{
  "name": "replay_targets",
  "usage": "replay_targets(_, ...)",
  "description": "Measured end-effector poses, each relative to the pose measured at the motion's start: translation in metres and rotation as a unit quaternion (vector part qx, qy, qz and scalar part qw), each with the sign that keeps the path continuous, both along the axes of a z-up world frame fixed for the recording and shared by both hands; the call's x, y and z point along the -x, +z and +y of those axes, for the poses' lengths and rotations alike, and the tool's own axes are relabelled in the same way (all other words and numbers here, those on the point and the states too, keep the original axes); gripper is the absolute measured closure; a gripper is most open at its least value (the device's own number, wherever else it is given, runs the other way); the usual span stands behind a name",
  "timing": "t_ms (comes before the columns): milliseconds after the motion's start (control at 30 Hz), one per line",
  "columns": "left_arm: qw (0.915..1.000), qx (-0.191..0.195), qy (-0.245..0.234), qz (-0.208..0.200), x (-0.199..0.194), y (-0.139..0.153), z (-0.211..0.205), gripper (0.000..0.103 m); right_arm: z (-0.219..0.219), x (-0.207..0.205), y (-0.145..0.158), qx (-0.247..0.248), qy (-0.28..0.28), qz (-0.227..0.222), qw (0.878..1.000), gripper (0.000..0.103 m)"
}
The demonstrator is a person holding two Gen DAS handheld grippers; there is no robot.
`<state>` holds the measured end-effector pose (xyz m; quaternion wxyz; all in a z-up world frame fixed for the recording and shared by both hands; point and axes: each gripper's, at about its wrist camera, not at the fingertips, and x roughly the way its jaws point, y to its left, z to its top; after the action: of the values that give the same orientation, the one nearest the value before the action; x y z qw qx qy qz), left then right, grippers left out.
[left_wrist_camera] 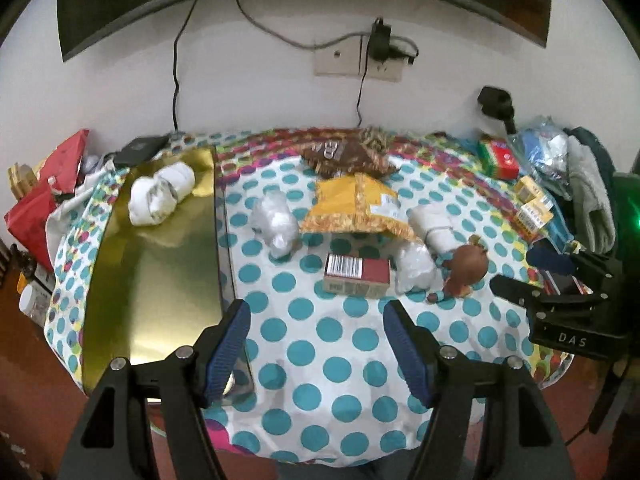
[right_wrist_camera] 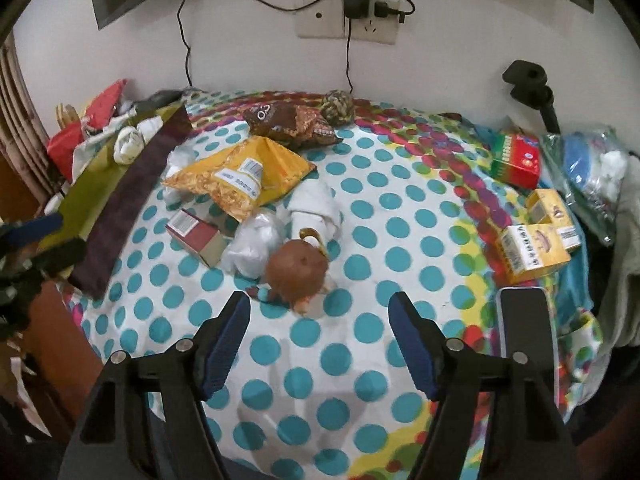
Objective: Organize objects
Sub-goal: 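Move both tools away from the tray back over the cluttered bed, then grasp the brown round-headed figurine with the right tool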
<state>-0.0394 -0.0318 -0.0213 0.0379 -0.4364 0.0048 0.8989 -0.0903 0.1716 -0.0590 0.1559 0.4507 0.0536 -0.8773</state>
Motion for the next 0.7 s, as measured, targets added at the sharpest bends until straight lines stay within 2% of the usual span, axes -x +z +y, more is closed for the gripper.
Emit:
replay_targets(167, 0.9999, 0.003, 0.002, -0.013, 0.003, -0.012, 0.004, 0.032, -0.008, 0.009, -0.012, 0.015, -0.007, 0.000, 1.000, 0.037)
replay_targets(267, 0.9998, 0.004, 0.003, -0.017, 0.006, -0.016, 0.006, 0.032, -0.013, 0.015, -0.022, 0.003, -0.009, -0.003, 1.000, 0.041)
replay_targets(367, 0.9998, 0.003, 0.002, -0.021, 0.010, -0.020, 0.010, 0.032, -0.012, 0.019, -0.028, 0.017, -0.018, -0.011, 1.000, 0.045)
replay_targets(500, 0.9996, 0.005, -0.004, -0.026, 0.017, -0.027, 0.016, 0.032, -0.013, 0.027, -0.034, 0.034, -0.021, -0.028, 0.999, 0.045)
replay_targets(600, 0.9996, 0.007, -0.007, -0.028, 0.022, -0.031, 0.020, 0.032, -0.019, 0.029, -0.037, 0.028, -0.022, -0.021, 0.999, 0.045)
replay_targets(700, 0.9993, 0.007, -0.013, -0.034, 0.028, -0.037, 0.025, 0.032, -0.021, 0.031, -0.039, 0.025, -0.021, -0.019, 0.999, 0.058)
